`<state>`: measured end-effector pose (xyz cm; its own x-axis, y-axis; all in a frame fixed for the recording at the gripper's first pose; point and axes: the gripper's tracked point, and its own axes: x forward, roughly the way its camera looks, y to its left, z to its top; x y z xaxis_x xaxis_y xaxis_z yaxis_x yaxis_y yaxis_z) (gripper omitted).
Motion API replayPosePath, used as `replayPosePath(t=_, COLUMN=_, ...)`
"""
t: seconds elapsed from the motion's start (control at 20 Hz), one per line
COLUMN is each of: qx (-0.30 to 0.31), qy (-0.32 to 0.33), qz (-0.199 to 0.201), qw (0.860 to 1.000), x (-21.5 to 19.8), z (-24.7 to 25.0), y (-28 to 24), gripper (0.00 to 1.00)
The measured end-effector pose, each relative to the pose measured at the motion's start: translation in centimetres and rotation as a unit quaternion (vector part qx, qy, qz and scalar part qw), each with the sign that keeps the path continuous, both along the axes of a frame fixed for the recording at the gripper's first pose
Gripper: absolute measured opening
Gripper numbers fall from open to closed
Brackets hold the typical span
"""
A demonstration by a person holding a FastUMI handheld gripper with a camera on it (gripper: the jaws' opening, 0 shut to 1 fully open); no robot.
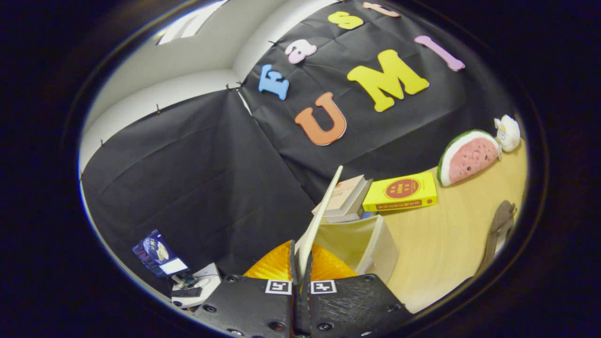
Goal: Open the storage box then place both shoes into the box .Put the left shoe in first, then the right shoe, with the right side of both shoes facing outward in a uniform manner.
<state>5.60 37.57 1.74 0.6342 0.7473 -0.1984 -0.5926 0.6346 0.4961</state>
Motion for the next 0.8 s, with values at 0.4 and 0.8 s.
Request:
replayPosePath(t=0.4, qx=-0.055, qy=-0.045, qz=0.043, qw=0.997, x=-1.0, z=5.3, y=9.1, gripper=0.0)
replayPosePath(t=0.8, qx=-0.098, qy=-0.063, qz=0.063, qw=0.991, x=-2.7, z=6.4, y=18.5, gripper=0.01)
